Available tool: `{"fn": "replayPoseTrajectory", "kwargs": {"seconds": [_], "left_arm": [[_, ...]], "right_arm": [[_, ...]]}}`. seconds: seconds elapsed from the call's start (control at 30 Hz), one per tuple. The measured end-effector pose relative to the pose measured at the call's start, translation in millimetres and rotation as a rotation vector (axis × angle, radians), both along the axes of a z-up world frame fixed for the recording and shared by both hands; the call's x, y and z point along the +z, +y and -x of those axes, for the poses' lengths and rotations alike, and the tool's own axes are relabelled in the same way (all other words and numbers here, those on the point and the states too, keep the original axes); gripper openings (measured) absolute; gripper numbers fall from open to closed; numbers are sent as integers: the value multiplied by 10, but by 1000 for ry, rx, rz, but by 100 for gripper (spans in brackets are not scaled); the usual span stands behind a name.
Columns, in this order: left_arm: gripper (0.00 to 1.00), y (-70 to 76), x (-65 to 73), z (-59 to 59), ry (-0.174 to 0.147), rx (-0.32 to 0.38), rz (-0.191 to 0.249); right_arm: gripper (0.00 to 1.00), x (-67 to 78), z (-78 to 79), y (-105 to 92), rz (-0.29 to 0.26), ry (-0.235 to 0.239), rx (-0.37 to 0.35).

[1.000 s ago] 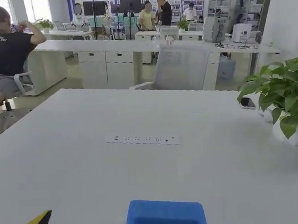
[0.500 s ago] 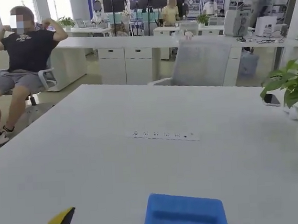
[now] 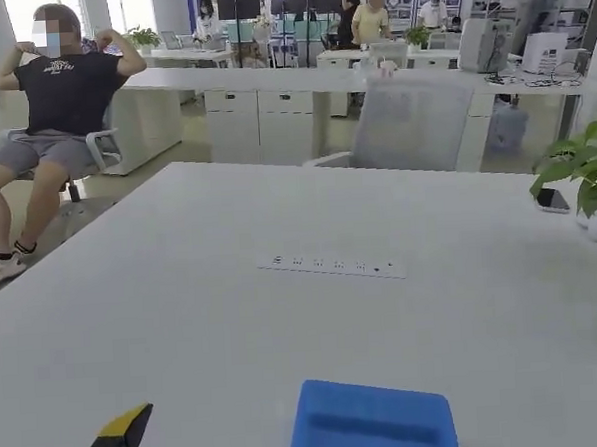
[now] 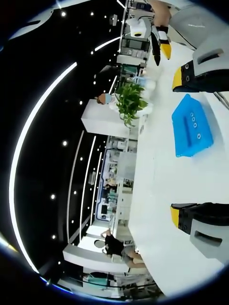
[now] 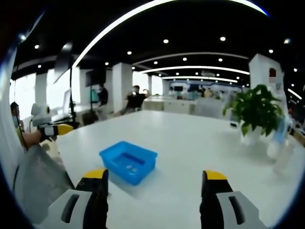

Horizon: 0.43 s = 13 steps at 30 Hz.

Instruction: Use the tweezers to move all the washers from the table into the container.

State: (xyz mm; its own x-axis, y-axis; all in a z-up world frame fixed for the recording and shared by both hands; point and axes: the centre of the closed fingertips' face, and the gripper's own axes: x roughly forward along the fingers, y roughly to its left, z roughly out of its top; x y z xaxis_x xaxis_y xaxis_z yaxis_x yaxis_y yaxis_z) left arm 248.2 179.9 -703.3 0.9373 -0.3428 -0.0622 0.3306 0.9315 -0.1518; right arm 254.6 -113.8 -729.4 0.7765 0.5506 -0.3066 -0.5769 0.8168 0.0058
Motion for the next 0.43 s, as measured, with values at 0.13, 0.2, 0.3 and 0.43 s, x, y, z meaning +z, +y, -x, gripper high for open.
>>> {"fn": "replayPoseTrajectory", "kwargs": {"seconds": [0.13, 0.2, 0.3, 0.43], "left_arm": [[99, -11, -32, -1, 17, -6, -2], [99, -15, -22, -1, 10, -9, -5], [99, -30, -28, 3, 15, -10, -10], [99, -10, -59, 1, 27, -7, -17]], "right_arm": [[78, -17, -3, -11, 2, 7, -4], [78, -55, -11, -36, 12, 12, -4], [77, -55, -3, -44, 16, 11, -6], [77, -61, -9, -51, 13, 11, -9]]}}
